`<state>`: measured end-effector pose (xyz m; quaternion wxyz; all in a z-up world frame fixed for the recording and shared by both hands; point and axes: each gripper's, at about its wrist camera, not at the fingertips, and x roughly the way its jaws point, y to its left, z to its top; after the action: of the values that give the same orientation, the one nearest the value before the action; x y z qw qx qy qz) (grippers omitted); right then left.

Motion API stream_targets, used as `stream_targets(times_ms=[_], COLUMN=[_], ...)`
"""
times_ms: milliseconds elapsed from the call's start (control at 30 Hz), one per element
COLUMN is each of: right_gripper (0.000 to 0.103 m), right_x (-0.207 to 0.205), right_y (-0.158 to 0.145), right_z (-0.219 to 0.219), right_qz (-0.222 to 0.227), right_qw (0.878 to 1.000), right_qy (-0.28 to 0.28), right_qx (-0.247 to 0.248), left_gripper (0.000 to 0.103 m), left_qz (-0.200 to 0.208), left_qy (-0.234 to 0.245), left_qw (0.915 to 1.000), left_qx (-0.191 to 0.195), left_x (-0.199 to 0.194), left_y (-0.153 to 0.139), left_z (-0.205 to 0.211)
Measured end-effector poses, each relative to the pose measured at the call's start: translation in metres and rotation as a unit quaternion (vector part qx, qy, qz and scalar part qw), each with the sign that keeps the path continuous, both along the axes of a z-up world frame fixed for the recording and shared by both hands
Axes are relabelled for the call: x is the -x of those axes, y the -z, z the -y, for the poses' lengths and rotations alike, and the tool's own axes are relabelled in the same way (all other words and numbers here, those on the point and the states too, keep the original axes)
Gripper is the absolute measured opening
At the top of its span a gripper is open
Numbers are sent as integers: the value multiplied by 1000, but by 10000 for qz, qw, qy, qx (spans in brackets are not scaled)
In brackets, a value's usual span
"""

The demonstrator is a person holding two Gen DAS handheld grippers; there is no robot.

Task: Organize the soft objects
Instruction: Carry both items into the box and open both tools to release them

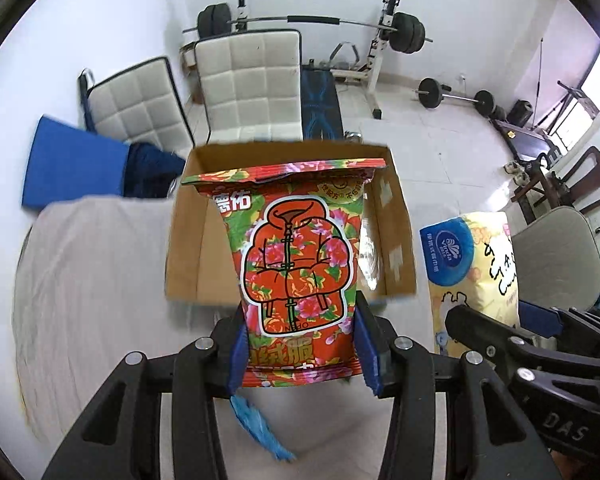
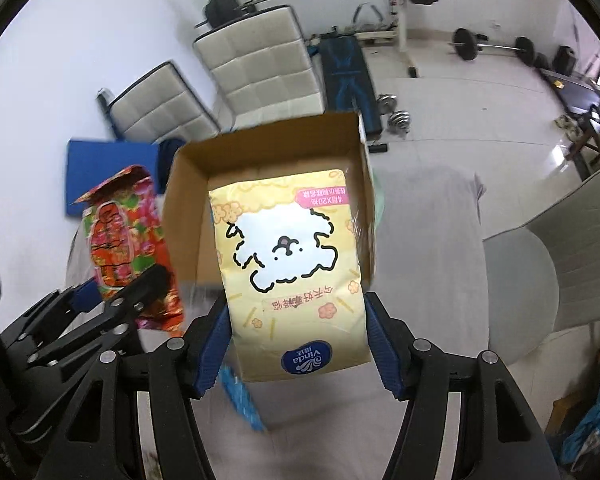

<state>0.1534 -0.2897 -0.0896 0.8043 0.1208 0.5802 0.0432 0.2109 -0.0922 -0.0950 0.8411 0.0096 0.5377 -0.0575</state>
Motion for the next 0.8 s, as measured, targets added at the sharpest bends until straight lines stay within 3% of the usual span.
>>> stream_targets(times_ms=[167, 467, 667, 800], right_gripper=[66, 66, 66, 66], right_x=[-54, -168, -211, -226], right_y=[35, 147, 211, 238], right_z=[-18, -48, -51, -55], right_qz=[-106, -580, -892, -970], right_qw=[9996, 9974, 9949, 9940], right_qy=[266, 345, 226, 99], right_qx=[64, 235, 405, 495], left_gripper=[42, 42, 42, 43], left_qz=[-236, -1157, -1948, -2260], left_qy=[132, 182, 86, 216], left_qw=[9996, 9922, 9772, 9698], left_qx=[116, 429, 834, 897], left_x=[-62, -161, -208, -222], left_y=[32, 105, 170, 193], left_z=[-17, -25, -29, -20])
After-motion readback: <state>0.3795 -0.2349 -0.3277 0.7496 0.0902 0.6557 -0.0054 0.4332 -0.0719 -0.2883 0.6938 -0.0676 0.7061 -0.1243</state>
